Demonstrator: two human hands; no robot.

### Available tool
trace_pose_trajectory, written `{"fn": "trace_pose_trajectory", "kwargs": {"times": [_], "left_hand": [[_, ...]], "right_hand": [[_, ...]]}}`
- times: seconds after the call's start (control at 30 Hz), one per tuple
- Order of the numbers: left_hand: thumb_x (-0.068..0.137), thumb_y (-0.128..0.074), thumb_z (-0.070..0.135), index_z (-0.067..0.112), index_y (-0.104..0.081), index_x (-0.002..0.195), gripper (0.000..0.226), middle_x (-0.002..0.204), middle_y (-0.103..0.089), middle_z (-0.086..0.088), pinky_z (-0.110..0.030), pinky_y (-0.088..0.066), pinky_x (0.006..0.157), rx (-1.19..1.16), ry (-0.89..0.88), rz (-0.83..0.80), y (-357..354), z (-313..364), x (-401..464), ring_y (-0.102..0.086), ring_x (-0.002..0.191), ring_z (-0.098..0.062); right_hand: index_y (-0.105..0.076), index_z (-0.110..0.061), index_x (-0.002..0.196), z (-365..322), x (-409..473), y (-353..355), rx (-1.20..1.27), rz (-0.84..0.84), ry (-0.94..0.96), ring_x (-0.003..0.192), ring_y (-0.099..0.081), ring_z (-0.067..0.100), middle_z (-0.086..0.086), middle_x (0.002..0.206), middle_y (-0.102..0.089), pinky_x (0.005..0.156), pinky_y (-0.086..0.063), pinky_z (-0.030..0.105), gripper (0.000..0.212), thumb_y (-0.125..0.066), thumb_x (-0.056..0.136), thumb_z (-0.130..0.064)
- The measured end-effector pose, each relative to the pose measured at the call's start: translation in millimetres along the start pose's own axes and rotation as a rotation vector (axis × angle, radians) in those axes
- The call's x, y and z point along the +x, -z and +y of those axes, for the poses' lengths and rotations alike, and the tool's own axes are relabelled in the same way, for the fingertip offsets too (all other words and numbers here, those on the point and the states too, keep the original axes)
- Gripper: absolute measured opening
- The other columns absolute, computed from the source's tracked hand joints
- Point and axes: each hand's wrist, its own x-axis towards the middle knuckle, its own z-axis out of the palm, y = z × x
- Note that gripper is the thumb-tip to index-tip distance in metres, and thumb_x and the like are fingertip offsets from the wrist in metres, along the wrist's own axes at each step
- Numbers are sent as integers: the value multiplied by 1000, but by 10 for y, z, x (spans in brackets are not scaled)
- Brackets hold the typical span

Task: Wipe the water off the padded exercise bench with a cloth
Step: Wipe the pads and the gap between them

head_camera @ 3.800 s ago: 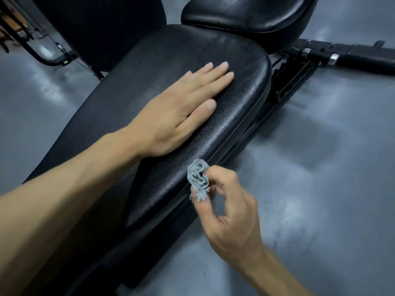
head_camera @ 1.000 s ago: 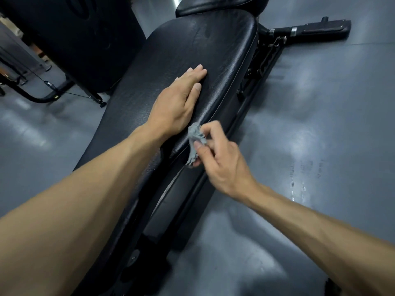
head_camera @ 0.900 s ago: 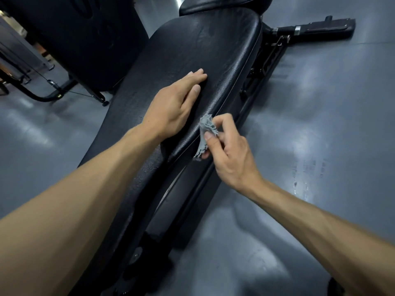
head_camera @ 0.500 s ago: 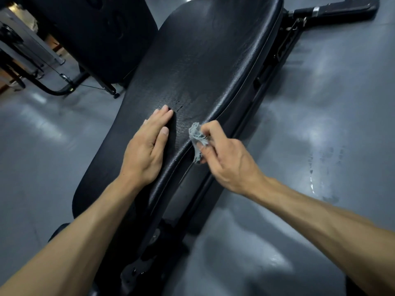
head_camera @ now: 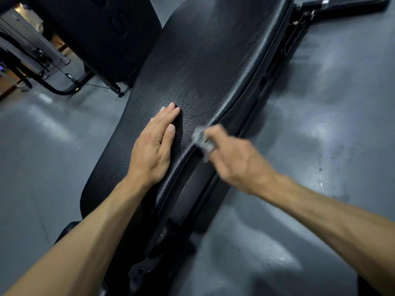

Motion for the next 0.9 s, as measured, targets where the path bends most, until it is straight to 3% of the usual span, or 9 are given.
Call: {"fn": "trace_pose_trajectory", "kwargs": {"times": [0.07, 0.17, 0.27, 0.33, 0.47, 0.57, 0.63, 0.77, 0.9], "left_hand": [[112, -38, 20, 26, -49, 151, 41, 160, -39, 14, -28, -20, 126, -7, 12, 12, -2, -2, 4, -26, 150, 3], [112, -39, 20, 25, -50, 151, 41, 160, -40, 13, -31, -21, 126, -16, 12, 14, -1, -2, 7, -27, 150, 2], [111, -39, 22, 26, -50, 151, 41, 160, -41, 13, -31, -22, 126, -15, 11, 15, -1, 4, 2, -28, 150, 1], [111, -39, 22, 27, -50, 151, 41, 160, -41, 14, -29, -22, 126, -16, 15, 17, -9, 4, -4, -28, 150, 2], [112, -37, 24, 28, -48, 152, 42, 161, -39, 15, -23, -19, 125, -1, 18, 12, -21, -4, -22, -26, 150, 3], [111, -38, 23, 26, -49, 151, 41, 160, -40, 14, -30, -21, 127, -15, 23, 25, -28, -11, -9, -27, 150, 1], [111, -38, 22, 25, -50, 151, 41, 160, -41, 13, -34, -23, 126, -11, 23, 23, -31, -5, -12, -28, 151, 0], [111, -39, 21, 23, -50, 150, 41, 159, -42, 10, -33, -24, 125, -8, 13, 25, -19, 1, -14, -29, 150, -1], [111, -38, 22, 24, -50, 151, 41, 160, -41, 12, -34, -23, 126, -16, 21, 20, -26, -16, -15, -28, 150, -1]], "right_hand": [[-38, -23, 114, 162, 65, 160, 1, 136, -101, 52, -55, 23, -2, 65, -57, 52, -48, 40, 11, -40, 104, -26], [-42, -21, 118, 42, 14, -42, -18, 170, -90, 60, -60, 26, 2, 75, -64, 58, -51, 42, 15, -48, 104, -20], [-48, -12, 124, -354, -192, -508, -5, -91, 163, 70, -55, 28, 2, 81, -58, 64, -52, 43, 27, -50, 97, -13], [-45, -14, 117, -368, -207, -482, 36, -167, 198, 64, -49, 26, -8, 75, -44, 58, -50, 40, 24, -47, 93, -12], [-37, -22, 114, 21, -16, -13, -26, 13, -20, 49, -51, 26, 0, 64, -57, 50, -49, 45, 14, -45, 103, -20], [-36, -23, 111, 10, 17, 1, -10, 116, -88, 47, -49, 25, 1, 58, -53, 50, -46, 44, 16, -49, 103, -19], [-38, -20, 112, -252, -98, -255, 33, 51, -13, 49, -47, 24, -3, 62, -50, 50, -46, 43, 20, -52, 100, -14], [-35, -19, 113, -521, -291, -517, 95, -240, 111, 57, -44, 28, -8, 67, -40, 56, -49, 47, 25, -49, 94, -13], [-34, -24, 110, -120, -62, -178, 57, -37, -62, 51, -53, 32, 5, 60, -55, 53, -48, 48, 16, -47, 102, -21]]}}
